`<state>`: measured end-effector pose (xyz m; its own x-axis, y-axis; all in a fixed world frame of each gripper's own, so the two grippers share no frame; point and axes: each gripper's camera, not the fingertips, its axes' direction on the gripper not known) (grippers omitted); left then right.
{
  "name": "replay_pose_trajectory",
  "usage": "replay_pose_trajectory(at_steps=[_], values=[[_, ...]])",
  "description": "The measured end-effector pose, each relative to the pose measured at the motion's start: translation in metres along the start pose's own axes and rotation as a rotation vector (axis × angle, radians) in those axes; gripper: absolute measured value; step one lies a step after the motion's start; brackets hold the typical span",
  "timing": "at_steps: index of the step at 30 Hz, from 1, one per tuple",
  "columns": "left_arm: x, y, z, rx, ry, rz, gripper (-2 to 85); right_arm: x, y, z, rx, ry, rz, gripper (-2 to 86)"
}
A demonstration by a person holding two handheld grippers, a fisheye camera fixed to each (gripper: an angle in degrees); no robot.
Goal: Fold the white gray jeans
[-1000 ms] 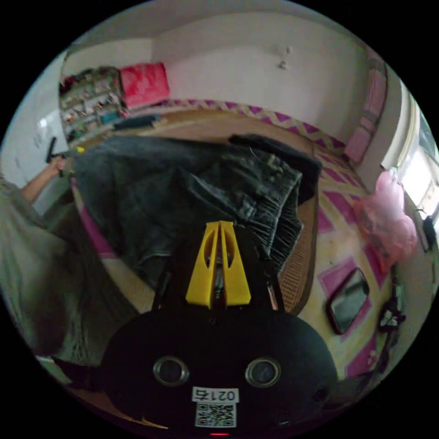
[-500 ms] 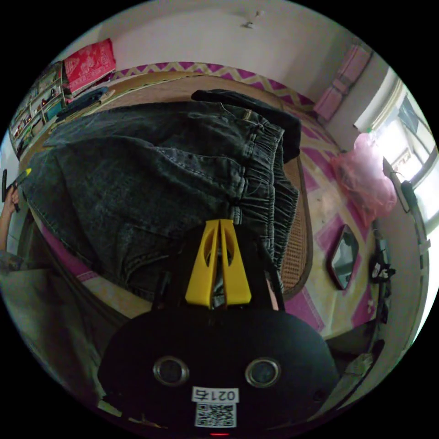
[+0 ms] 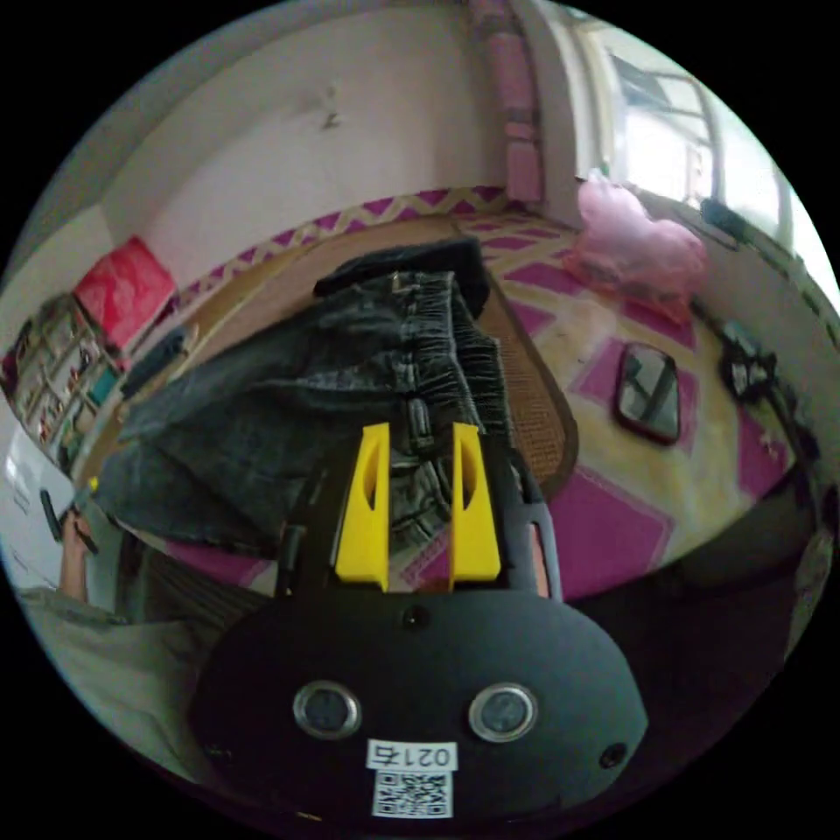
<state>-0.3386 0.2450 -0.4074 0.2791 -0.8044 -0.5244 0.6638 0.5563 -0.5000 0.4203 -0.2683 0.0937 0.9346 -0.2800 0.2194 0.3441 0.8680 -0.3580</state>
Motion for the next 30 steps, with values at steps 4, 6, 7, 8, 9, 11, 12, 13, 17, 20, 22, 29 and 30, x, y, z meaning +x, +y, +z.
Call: replay_pose_trajectory(at_steps=[4, 6, 7, 8, 9, 11, 12, 13, 17, 20, 22, 29, 30], values=[[-0.016, 0.021, -0.02, -0.057, 0.031, -0.161, 7.8, 0.06, 0.05, -0.017, 0.011, -0.08, 0.262, 10.8], [-0.025, 0.028, -0.024, -0.045, 0.063, -0.224, 8.5, 0.078, 0.066, -0.014, 0.001, -0.13, 0.33, 11.0], [-0.029, 0.03, -0.025, -0.051, 0.06, -0.246, 8.7, 0.085, 0.074, -0.012, -0.007, -0.159, 0.358, 11.1], [-0.032, 0.032, -0.026, -0.05, 0.058, -0.262, 8.9, 0.089, 0.08, -0.01, -0.015, -0.191, 0.382, 11.1], [-0.033, 0.033, -0.026, -0.053, 0.06, -0.267, 8.9, 0.091, 0.083, -0.008, -0.02, -0.206, 0.396, 11.2], [-0.041, 0.035, -0.025, -0.062, 0.094, -0.299, 9.0, 0.097, 0.094, -0.002, -0.036, -0.26, 0.44, 11.2], [-0.043, 0.036, -0.025, -0.064, 0.104, -0.309, 8.9, 0.099, 0.097, -0.002, -0.03, -0.259, 0.45, 11.2], [-0.047, 0.037, -0.026, -0.067, 0.111, -0.322, 8.9, 0.102, 0.101, -0.004, -0.019, -0.252, 0.462, 11.1], [-0.059, 0.039, -0.033, -0.061, 0.103, -0.365, 7.7, 0.113, 0.116, -0.013, 0.017, -0.309, 0.482, 9.8], [-0.068, 0.039, -0.037, -0.081, 0.098, -0.413, 6.2, 0.115, 0.124, -0.015, 0.016, -0.306, 0.476, 9.6], [-0.071, 0.036, -0.039, -0.118, 0.049, -0.449, 3.1, 0.119, 0.129, -0.014, 0.013, -0.324, 0.483, 9.4], [-0.085, 0.033, -0.049, -0.117, -0.031, -0.509, -0.6, 0.132, 0.145, -0.004, 0.01, -0.374, 0.514, 8.7], [-0.088, 0.034, -0.05, -0.116, -0.017, -0.525, -0.5, 0.132, 0.146, -0.004, 0.012, -0.373, 0.513, 8.7]])
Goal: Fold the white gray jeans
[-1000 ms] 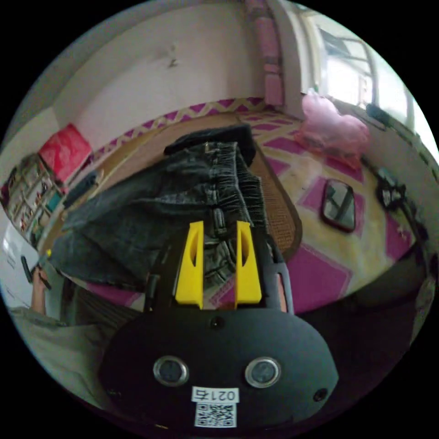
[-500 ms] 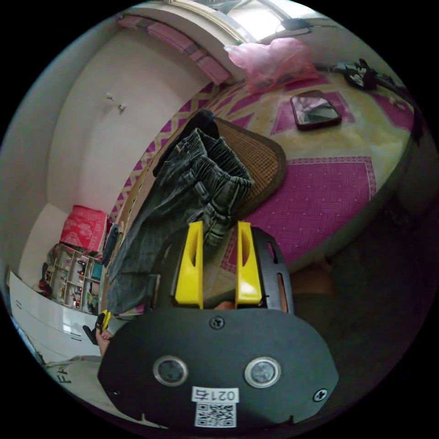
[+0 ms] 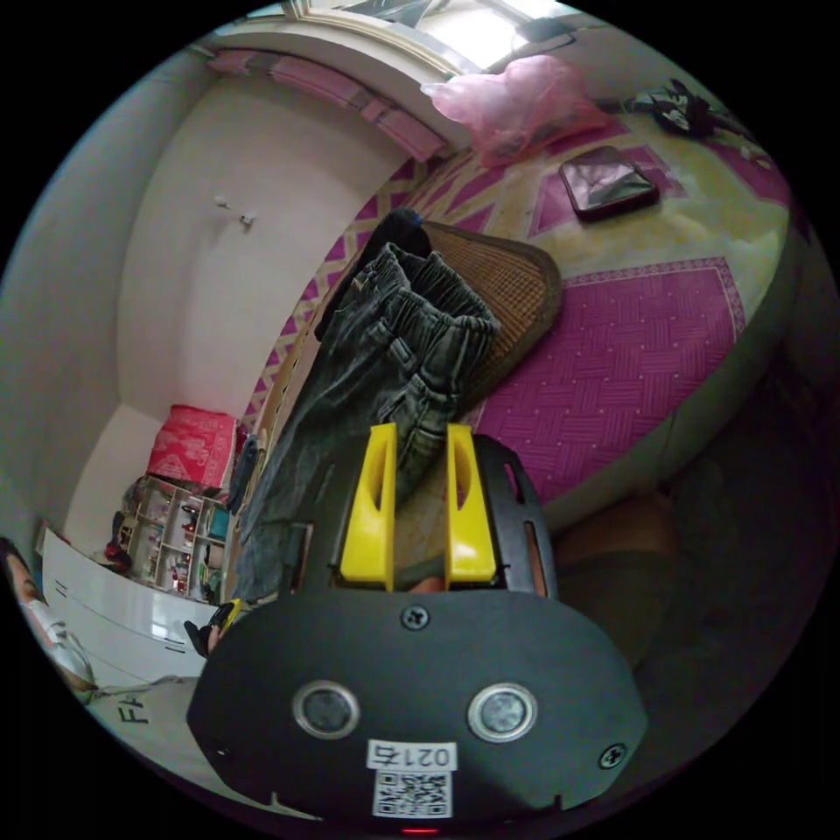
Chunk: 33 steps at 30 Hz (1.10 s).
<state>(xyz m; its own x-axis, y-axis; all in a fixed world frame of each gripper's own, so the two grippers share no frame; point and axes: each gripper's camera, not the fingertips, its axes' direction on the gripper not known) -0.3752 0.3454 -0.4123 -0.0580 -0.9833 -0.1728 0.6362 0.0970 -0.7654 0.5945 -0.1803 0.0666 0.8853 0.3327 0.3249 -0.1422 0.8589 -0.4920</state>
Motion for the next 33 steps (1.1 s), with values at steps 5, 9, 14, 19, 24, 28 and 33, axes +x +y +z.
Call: replay_pose_trajectory(at_steps=[5, 9, 14, 19, 24, 28, 33], values=[[-0.037, -0.013, -0.001, -0.025, 0.147, -0.121, 5.2, 0.01, 0.003, -0.001, -0.001, -0.02, 0.012, 8.5], [-0.051, -0.021, -0.002, -0.012, 0.224, -0.134, 7.1, 0.019, 0.005, 0.0, -0.001, -0.046, 0.029, 8.3], [-0.066, -0.032, -0.004, -0.034, 0.225, -0.166, 5.9, 0.025, 0.006, 0.003, -0.001, -0.055, 0.038, 8.2], [-0.076, -0.04, -0.014, -0.015, 0.222, -0.168, 11.5, 0.03, 0.006, 0.006, -0.002, -0.065, 0.042, 7.9], [-0.09, -0.05, -0.009, -0.01, 0.251, -0.214, 13.1, 0.036, 0.004, 0.012, -0.002, -0.082, 0.054, 7.8], [-0.095, -0.057, -0.006, -0.014, 0.324, -0.224, 12.9, 0.038, 0.0, 0.019, -0.005, -0.089, 0.052, 7.7], [-0.097, -0.067, 0.006, -0.031, 0.317, -0.222, 12.9, 0.04, -0.003, 0.027, 0.002, -0.092, 0.051, 7.6]])
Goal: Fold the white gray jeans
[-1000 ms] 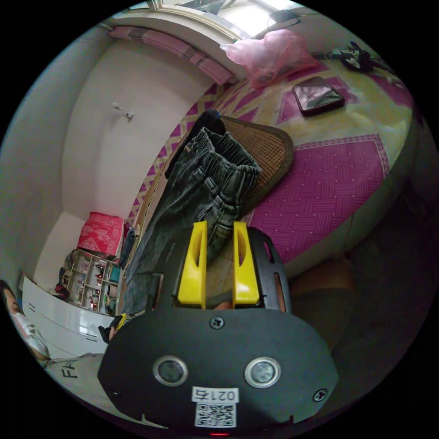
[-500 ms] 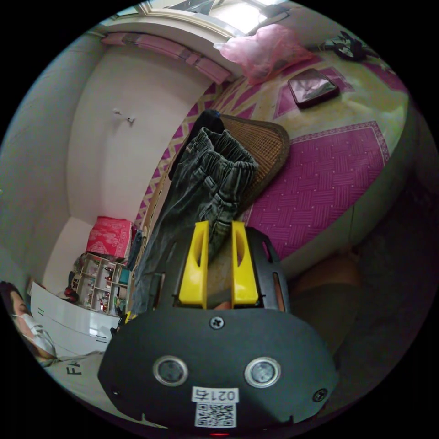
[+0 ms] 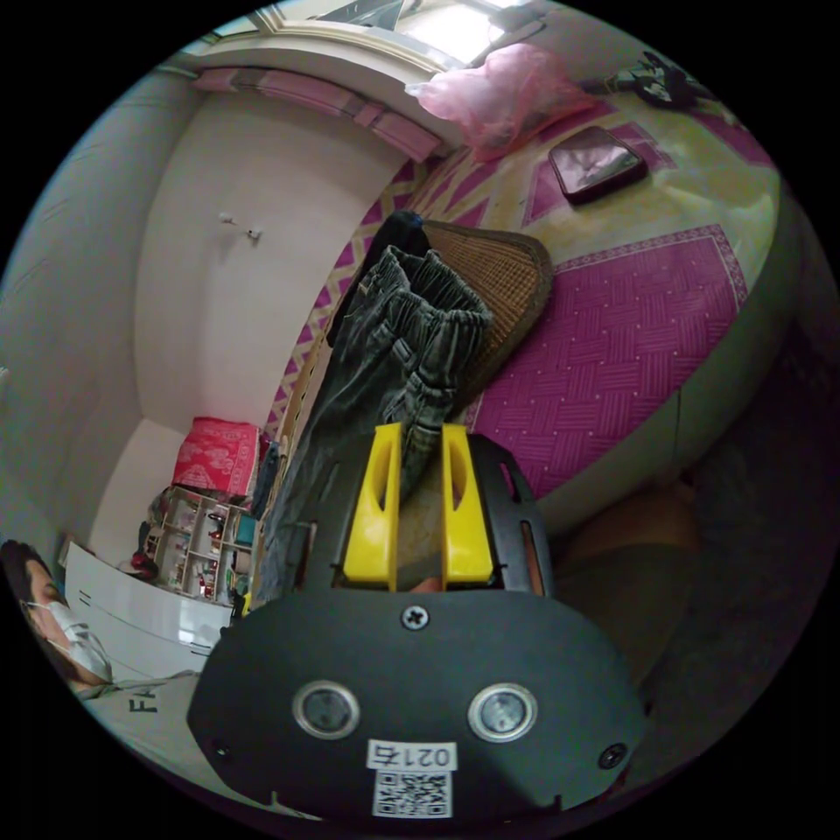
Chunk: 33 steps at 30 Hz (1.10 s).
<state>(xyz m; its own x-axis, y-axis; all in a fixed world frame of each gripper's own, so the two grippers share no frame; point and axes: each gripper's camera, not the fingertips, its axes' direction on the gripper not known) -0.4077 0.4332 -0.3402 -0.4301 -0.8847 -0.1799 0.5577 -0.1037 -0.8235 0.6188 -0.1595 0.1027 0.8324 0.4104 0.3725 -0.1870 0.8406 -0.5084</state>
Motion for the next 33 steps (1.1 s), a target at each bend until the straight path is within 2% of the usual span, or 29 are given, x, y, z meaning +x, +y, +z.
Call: replay_pose_trajectory(at_steps=[4, 8, 14, 22, 33], values=[[-0.004, -0.01, 0.011, -0.011, 0.018, -0.019, 11.1, 0.004, -0.004, 0.008, 0.003, -0.01, 0.006, 7.5], [-0.011, -0.024, 0.029, -0.067, -0.044, -0.069, 0.3, 0.004, -0.008, 0.017, -0.001, 0.009, -0.005, 7.0], [-0.019, -0.039, 0.044, -0.075, 0.02, 0.005, -0.8, 0.013, -0.012, 0.025, -0.015, -0.039, 0.074, 6.1], [-0.036, -0.051, 0.071, -0.07, 0.112, -0.042, -1.0, 0.017, -0.026, 0.046, 0.013, -0.107, 0.121, 5.4], [-0.021, -0.064, 0.115, -0.065, 0.029, -0.024, -1.0, 0.022, -0.042, 0.079, 0.011, -0.151, 0.208, 3.5]])
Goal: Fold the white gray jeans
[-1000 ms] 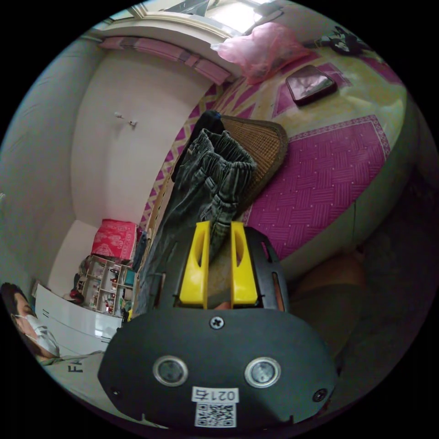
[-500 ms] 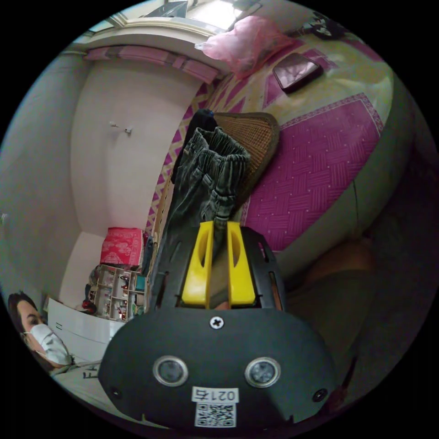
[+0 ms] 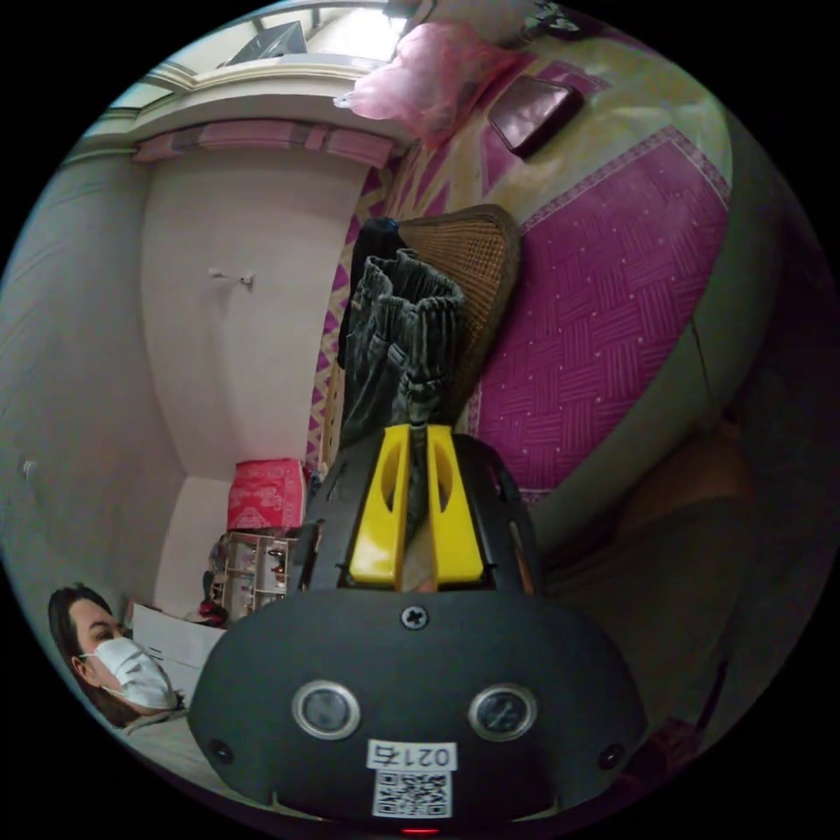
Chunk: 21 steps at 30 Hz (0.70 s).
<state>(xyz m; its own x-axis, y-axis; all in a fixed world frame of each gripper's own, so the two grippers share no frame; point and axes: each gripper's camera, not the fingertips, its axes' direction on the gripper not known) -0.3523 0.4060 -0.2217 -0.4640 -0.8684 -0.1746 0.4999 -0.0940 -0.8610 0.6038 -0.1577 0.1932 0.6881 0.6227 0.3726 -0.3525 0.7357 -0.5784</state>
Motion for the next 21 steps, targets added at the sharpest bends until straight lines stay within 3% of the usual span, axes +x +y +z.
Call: replay_pose_trajectory(at_steps=[6, 12, 16, 21], values=[[0.038, -0.021, 0.022, -0.036, -0.023, 0.093, -1.0, -0.059, -0.021, 0.01, -0.019, -0.206, -0.093, 2.3], [0.135, -0.091, 0.062, -0.085, -0.02, 0.303, -1.0, -0.149, -0.096, 0.074, -0.079, -0.295, -0.187, 2.3], [0.184, -0.165, 0.15, -0.15, -0.103, 0.347, -0.9, -0.182, -0.169, 0.171, -0.113, -0.257, -0.176, 3.0], [0.17, -0.23, 0.277, -0.246, -0.292, 0.283, -0.5, -0.175, -0.22, 0.291, -0.128, -0.066, -0.098, 5.3]])
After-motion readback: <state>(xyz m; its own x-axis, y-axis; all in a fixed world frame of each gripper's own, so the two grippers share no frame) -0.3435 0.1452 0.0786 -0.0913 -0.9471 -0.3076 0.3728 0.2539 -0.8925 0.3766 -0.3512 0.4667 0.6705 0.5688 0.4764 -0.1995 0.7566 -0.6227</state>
